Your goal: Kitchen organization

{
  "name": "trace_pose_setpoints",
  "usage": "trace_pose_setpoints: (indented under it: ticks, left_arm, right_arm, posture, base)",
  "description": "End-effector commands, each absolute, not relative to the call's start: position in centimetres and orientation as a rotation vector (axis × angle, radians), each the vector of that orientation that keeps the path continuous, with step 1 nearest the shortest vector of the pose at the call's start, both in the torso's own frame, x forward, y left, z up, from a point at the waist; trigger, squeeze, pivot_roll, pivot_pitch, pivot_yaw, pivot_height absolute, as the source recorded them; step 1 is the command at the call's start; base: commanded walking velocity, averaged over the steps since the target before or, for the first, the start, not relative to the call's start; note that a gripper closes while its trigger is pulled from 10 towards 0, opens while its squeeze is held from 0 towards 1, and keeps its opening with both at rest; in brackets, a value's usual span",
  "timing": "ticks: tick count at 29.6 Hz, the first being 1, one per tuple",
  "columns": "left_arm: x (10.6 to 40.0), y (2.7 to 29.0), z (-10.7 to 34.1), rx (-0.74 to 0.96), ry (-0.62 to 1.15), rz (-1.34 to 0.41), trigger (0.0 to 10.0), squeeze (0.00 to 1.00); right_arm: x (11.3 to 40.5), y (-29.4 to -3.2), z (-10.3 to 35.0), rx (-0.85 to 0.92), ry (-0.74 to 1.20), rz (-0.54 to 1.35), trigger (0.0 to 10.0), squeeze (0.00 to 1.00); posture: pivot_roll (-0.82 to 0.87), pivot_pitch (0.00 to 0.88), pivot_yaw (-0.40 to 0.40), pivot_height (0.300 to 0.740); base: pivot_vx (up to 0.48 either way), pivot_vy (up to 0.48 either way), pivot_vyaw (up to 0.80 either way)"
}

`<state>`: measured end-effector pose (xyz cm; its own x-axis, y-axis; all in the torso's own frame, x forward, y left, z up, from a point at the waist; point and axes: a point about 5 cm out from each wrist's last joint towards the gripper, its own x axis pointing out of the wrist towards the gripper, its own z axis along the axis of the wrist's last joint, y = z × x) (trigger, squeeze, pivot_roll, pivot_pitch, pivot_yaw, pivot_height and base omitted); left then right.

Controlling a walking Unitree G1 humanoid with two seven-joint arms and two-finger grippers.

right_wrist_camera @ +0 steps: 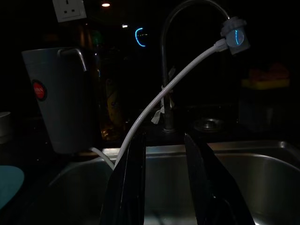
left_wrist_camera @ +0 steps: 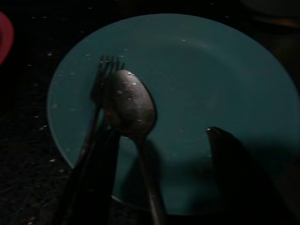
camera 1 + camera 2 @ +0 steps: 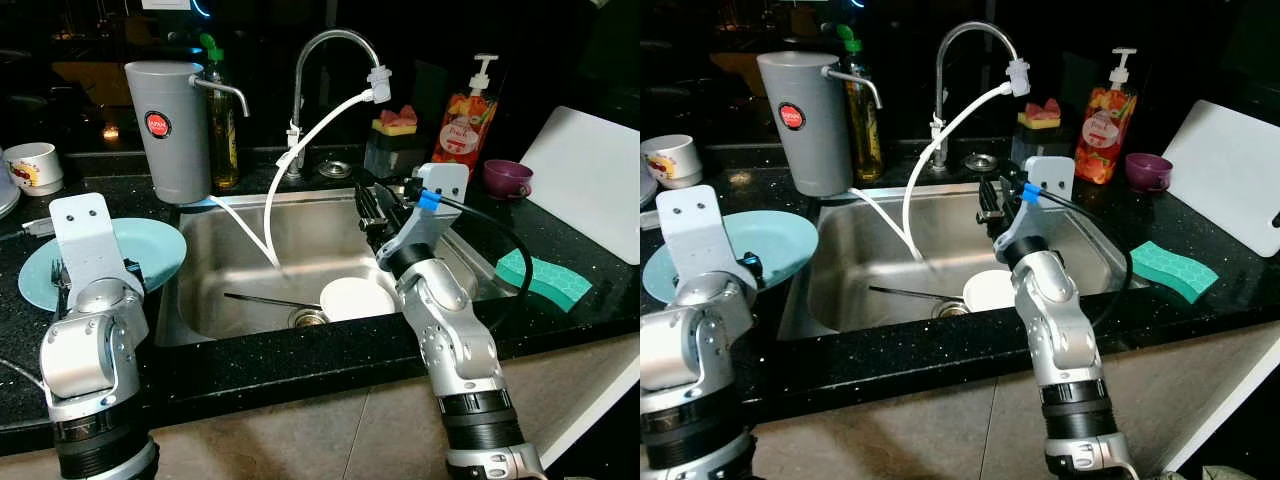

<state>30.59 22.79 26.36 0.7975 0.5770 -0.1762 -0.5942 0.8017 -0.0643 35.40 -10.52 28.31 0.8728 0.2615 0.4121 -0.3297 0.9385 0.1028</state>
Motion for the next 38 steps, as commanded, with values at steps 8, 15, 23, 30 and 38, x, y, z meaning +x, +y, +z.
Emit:
trace_pose_setpoints:
  ticks: [8,15,23,30,38]
  left_arm:
    - [30.7,22.4,26.2,-0.16,0.172,0.639,10.0,0.0]
    - [31.7,23.0,25.9,-0.254,0.211,0.626,10.0,0.0]
    - [32.1,23.3,25.2,-0.322,0.252,0.621,8.0,0.0]
    - [32.4,23.6,24.3,-0.384,0.288,0.614,0.0,0.0]
    - [32.4,24.1,23.8,-0.413,0.307,0.624,0.0,0.0]
  right_arm:
    - [35.2,-10.5,28.3,0.182,-0.394,0.312,10.0,0.0]
    - [35.2,-10.5,28.3,0.185,-0.39,0.309,10.0,0.0]
    - [35.1,-10.6,28.3,0.187,-0.388,0.307,10.0,0.0]
    - [35.1,-10.6,28.3,0.189,-0.385,0.307,10.0,0.0]
    - [35.2,-10.7,28.4,0.193,-0.382,0.305,10.0,0.0]
  posture:
    - [0.14,0.104,-0.052,0.74]
    - [0.14,0.105,-0.057,0.74]
    - [0.13,0.106,-0.058,0.74]
    - [0.12,0.106,-0.063,0.74]
    - [0.12,0.105,-0.067,0.74]
  base:
    - [0.0,0.0,0.0]
    - [0.0,0.0,0.0]
    - [0.0,0.0,0.0]
    - [0.0,0.0,0.0]
    - [0.0,0.0,0.0]
